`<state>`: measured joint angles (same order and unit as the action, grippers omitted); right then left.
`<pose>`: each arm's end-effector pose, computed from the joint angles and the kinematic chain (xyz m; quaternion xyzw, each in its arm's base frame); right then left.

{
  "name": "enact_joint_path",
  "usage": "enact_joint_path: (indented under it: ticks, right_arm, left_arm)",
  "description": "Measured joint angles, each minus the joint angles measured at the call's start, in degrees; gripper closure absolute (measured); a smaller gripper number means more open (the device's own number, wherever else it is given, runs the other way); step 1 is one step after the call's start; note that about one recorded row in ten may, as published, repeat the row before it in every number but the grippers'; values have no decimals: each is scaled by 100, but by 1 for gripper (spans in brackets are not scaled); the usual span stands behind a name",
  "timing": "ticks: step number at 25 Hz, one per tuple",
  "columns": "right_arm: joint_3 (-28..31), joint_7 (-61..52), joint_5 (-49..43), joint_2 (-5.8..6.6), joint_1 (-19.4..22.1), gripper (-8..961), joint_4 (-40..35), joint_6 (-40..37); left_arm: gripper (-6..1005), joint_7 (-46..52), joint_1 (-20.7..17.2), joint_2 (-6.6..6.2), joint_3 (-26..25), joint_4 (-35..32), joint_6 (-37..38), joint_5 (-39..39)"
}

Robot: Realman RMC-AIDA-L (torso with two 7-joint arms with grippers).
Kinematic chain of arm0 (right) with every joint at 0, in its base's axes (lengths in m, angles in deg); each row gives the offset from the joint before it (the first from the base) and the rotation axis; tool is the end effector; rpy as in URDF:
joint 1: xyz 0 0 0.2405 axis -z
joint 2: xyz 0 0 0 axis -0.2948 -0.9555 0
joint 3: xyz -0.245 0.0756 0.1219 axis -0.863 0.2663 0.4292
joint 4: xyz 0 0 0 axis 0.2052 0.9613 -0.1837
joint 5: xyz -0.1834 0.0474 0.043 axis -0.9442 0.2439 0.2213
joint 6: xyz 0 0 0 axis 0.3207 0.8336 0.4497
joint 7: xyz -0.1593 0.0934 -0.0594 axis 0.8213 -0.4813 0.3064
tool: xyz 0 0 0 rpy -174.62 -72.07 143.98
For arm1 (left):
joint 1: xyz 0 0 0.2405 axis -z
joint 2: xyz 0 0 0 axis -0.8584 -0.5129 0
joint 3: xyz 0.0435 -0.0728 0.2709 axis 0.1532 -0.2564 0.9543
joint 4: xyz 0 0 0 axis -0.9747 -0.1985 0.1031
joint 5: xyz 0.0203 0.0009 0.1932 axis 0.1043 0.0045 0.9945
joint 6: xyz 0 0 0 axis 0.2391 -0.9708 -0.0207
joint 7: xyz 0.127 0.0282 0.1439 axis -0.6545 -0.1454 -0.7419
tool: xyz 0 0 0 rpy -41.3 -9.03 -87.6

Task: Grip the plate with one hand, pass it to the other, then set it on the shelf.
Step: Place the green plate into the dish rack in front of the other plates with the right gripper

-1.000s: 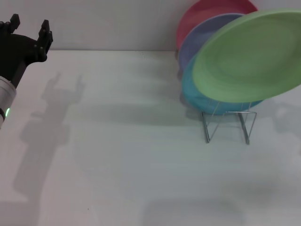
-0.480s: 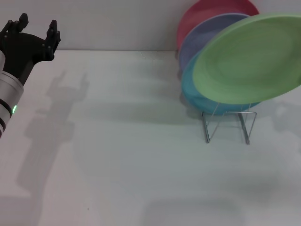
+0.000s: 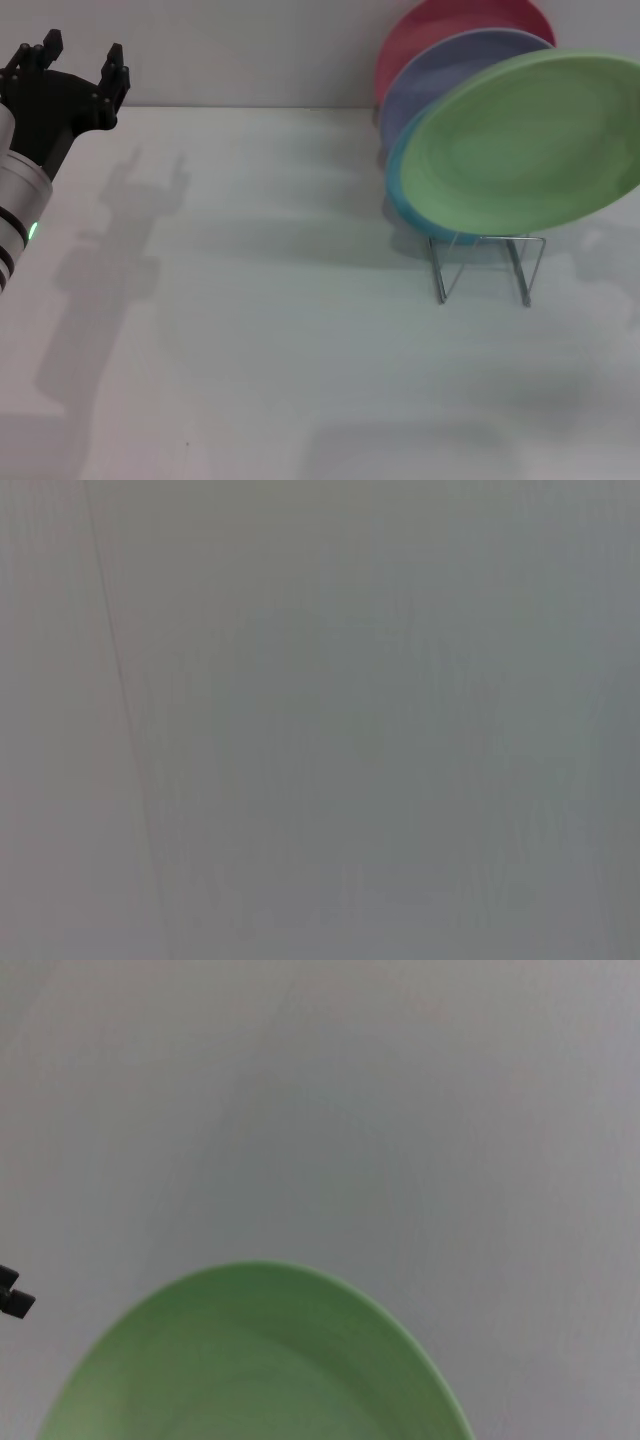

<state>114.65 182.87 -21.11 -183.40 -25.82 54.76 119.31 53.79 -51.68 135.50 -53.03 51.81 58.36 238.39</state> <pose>0.2813 0.3173 0.0535 -0.7867 -0.0663 0.3187 0.5245 -0.2421 0.3989 0.0024 -0.7289 -0.1698 -0.2344 0.6204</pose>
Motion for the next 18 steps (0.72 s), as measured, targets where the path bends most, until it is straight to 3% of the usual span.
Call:
enact_joint_path:
  ticks: [16, 18]
  right_arm:
    - [147, 202, -4, -27, -171, 917, -898, -202]
    - [121, 202, -13, -33, -173, 838, -943, -231]
  left_arm:
    - [390, 0, 71, 0, 68, -9, 0, -1]
    - [390, 0, 87, 1, 105, -10, 1, 0]
